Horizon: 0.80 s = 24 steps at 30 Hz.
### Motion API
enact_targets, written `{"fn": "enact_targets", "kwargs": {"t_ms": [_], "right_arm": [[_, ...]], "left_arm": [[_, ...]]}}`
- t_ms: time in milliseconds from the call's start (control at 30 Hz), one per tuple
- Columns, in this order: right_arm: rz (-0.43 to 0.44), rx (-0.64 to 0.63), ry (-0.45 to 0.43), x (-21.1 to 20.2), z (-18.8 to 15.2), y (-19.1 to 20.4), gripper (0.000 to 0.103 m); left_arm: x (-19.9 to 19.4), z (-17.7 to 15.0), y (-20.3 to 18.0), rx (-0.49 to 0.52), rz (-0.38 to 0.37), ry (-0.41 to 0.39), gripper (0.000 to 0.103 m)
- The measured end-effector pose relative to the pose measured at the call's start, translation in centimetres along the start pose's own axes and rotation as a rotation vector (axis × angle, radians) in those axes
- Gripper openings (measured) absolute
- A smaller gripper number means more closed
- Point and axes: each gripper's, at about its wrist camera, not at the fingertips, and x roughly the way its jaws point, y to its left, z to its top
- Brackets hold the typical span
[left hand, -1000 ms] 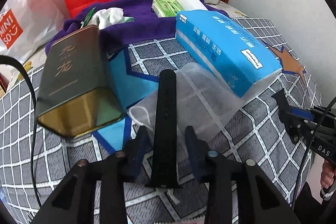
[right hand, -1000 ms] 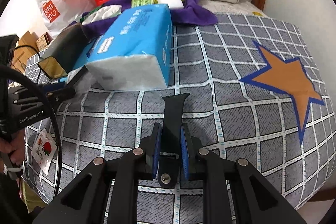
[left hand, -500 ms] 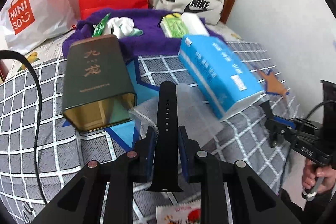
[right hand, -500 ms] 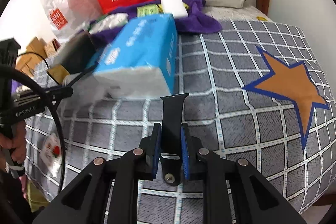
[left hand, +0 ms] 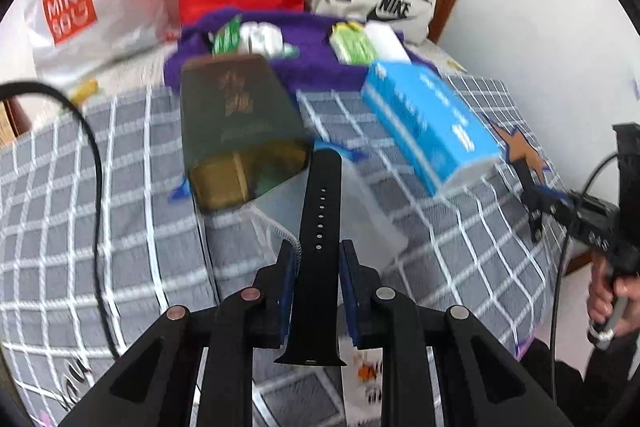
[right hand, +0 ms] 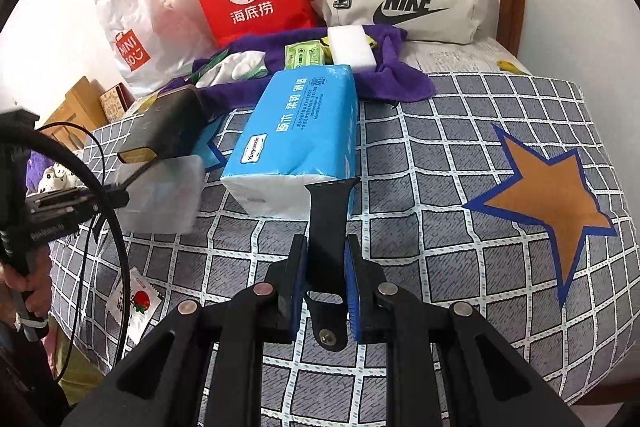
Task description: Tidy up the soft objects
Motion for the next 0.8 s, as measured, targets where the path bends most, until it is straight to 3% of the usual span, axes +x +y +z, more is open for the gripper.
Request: {"fn": "enact_targets", "kwargs": {"t_ms": [133, 233, 333, 400, 433, 600, 800], "right_arm": [[0.004, 0.003, 0.015, 0.4, -0.3, 0.0, 0.018], [0.005, -0.004, 0.023, 0.6, -0.4, 0.2, 0.019], [0.005, -0.008, 0.025, 0.6, -0.5, 0.3, 0.019], [0.006, -0.008, 0.026, 0.6, -0.5, 0.3, 0.019], [0.006, -0.009, 0.027, 0.6, -0.5, 0.4, 0.019], [0.007, -0.009, 0.034, 0.7, -0.7, 0.4, 0.019], [0.008, -0.01, 0.043, 1.0, -0.8, 0.3, 0.019]], "left_arm": [[1.0, -1.7, 0.6, 0.027, 0.081, 0.052, 0.021], [1.0, -2.5, 1.3, 0.007, 0.07, 0.058, 0.023], [0.2, -2.4, 1.9, -0.017, 0.068, 0.033, 0.033], [-0.6, -2.2, 2.1, -0.022, 0.072, 0.003, 0.05], [-0.9, -2.0, 2.1, -0.024, 0.068, -0.011, 0.053], [-0.2, -1.0, 0.8, 0.022, 0.032, -0.011, 0.053], [2.5, -1.1, -0.2, 0.107, 0.152, 0.035, 0.045]]}}
